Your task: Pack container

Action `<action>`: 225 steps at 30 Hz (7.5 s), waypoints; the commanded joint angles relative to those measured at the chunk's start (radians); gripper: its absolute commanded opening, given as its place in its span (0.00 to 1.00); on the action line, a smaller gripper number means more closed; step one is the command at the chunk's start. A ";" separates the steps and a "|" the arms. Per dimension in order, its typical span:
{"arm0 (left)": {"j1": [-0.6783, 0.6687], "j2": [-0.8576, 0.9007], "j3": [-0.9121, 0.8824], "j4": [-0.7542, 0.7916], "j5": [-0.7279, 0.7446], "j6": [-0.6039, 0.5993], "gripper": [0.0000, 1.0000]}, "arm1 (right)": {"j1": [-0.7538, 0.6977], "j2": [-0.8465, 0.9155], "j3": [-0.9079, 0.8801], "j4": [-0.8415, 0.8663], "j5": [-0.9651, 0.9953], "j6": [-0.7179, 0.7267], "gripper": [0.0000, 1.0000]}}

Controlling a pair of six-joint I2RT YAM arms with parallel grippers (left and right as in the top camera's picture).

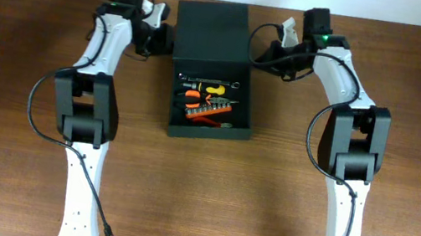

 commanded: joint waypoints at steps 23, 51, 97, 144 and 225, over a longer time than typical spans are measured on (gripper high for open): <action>-0.004 0.006 -0.001 0.271 0.335 -0.039 0.02 | -0.049 -0.021 0.055 0.115 -0.403 -0.044 0.04; -0.009 -0.517 0.000 -0.352 0.077 0.253 0.02 | 0.067 -0.547 0.088 -0.402 0.129 -0.297 0.04; 0.307 -1.047 0.000 -0.481 -0.751 0.243 0.99 | -0.127 -1.310 0.087 -0.720 0.868 -0.134 0.99; 0.307 -1.047 0.000 -0.623 -0.751 0.243 0.99 | -0.127 -1.455 -0.292 -0.386 0.826 -0.110 0.99; 0.033 -1.633 -0.758 -0.443 -0.714 0.246 0.99 | -0.201 -2.599 -2.135 0.506 0.682 -0.103 0.99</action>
